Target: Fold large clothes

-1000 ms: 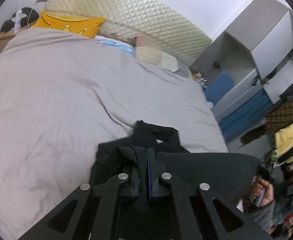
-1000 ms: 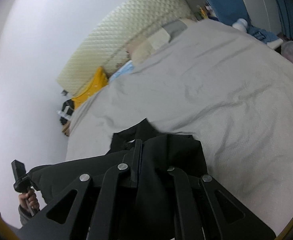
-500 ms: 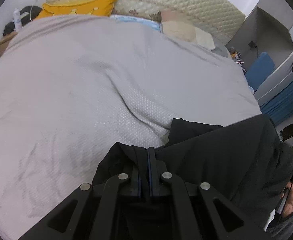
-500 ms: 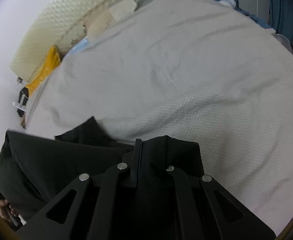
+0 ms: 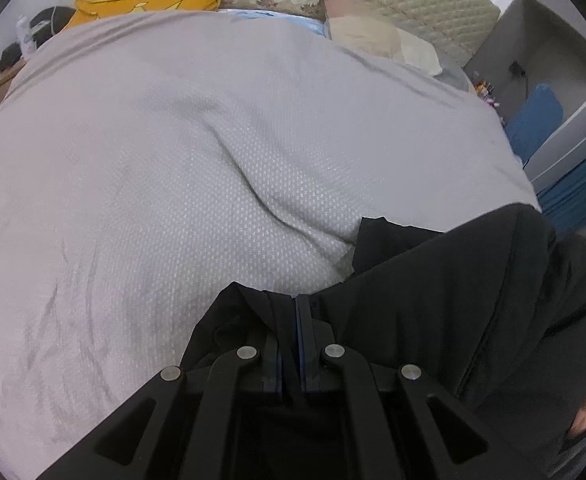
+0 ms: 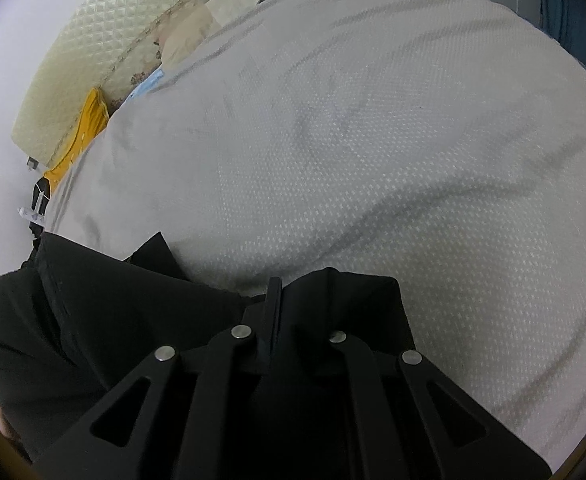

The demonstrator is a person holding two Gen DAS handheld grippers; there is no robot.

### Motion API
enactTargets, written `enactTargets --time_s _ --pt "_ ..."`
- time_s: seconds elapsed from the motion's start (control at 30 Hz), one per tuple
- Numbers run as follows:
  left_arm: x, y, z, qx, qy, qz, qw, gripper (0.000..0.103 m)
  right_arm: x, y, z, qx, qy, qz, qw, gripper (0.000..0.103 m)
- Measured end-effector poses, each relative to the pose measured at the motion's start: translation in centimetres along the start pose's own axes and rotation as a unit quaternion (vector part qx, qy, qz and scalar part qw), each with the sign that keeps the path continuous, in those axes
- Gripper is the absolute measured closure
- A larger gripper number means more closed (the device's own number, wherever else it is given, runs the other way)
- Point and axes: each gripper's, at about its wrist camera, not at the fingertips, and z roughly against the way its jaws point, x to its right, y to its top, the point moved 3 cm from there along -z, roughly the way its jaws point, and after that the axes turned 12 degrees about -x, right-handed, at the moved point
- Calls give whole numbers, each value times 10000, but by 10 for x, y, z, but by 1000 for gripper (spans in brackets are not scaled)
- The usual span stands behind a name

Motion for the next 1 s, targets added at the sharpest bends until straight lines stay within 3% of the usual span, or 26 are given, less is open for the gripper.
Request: enactTargets --time_s 0.13,0.27,0.33,0.37,0.4,0.43,0.47,0.5,0.57,0.73,0.83,1.0 --pt "-15 -17 20 -37 -540 358 9979 98 6 -15 25 -17 304 -148 9994 91" --pt "-32 -38 50 68 -1256 739 9893 95 5 -28 52 -94 723 -89 9973 82" --pt "-33 -47 65 135 -1399 691 9877 88 4 -37 70 -58 735 -74 9972 75" --pt "-35 -53 77 213 -1443 677 9870 72 4 -43 80 -65 759 -68 9971 71" --pt "-37 -58 85 278 -1453 674 9867 49 3 -46 87 -65 768 -53 9970 60" --pt "-38 -62 94 366 -1458 658 9864 39 1 -51 98 -17 743 -1 9972 46" --pt "-39 -69 109 523 -1468 597 9860 29 -2 -54 108 78 665 67 9977 41" --pt "-39 -75 120 629 -1448 562 9859 28 -5 -57 119 179 598 132 9980 35" --pt "-36 -84 141 856 -1285 444 9870 28 -10 -61 137 321 490 235 9980 35" --pt "10 -108 179 1523 -614 -354 9858 28 -48 -80 175 908 -107 852 9922 32" --pt "59 -118 173 1820 -417 -877 9785 28 -84 -95 179 1335 -342 1361 9811 30" --pt "117 -120 136 1974 -315 -1294 9712 28 -122 -116 148 1585 -218 1626 9736 25"
